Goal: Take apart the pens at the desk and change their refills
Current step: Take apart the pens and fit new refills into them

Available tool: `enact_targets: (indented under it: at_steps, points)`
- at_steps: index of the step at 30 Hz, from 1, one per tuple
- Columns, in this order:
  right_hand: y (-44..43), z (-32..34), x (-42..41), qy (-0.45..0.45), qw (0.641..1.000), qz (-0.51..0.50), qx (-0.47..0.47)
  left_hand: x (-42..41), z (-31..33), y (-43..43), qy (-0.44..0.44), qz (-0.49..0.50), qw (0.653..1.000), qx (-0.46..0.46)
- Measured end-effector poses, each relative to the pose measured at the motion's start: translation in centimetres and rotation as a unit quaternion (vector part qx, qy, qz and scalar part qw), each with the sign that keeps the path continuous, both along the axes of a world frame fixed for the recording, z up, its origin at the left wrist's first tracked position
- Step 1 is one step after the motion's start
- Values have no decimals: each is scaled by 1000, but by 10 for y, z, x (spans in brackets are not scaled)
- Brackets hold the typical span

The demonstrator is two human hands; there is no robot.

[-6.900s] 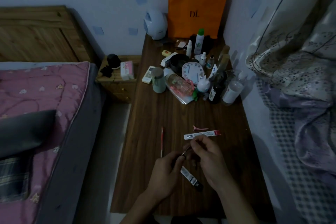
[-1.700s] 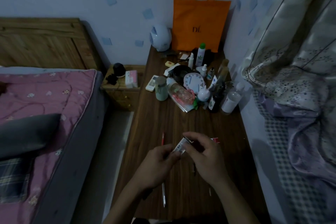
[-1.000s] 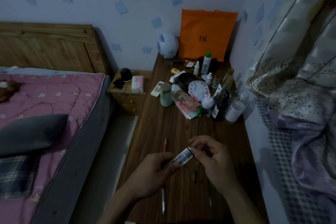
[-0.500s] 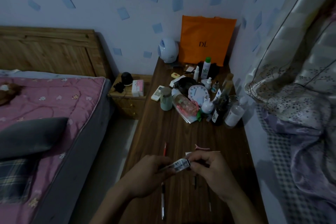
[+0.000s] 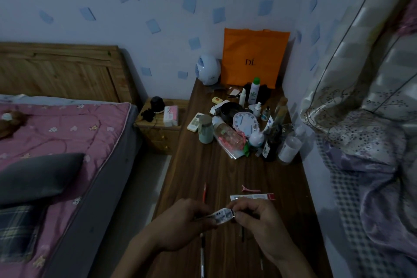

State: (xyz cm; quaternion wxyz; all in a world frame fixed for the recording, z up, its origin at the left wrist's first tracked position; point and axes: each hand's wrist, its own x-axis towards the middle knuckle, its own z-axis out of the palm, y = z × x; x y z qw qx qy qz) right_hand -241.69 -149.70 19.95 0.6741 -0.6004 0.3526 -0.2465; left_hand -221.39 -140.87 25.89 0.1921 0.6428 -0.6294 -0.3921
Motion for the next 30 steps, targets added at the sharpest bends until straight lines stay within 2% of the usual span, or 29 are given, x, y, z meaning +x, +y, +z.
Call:
enact_targets:
  at_steps: [10, 12, 17, 22, 26, 28, 30]
  points:
    - [18, -11, 3, -50, 973, -68, 216, -5, 3, 4, -78, 1, 997, 12]
    - [20, -10, 4, -53, 968, -72, 234, -5, 4, 3, -102, -8, 994, 26]
    - [24, -12, 14, 17, 972, -73, 222, -9, 3, -2, -168, -25, 984, 45]
    - [24, -21, 14, -29, 925, -185, 330, 8, 0, -2, -179, 42, 982, 33]
    - [24, -23, 17, -66, 878, -241, 407, 30, -11, -1, -111, 145, 983, -12]
    - [22, -23, 18, -85, 854, -257, 444, 39, -20, -1, 52, 234, 970, -50]
    - [19, -22, 19, -109, 835, -266, 469, 39, -27, -1, 237, 285, 926, -66]
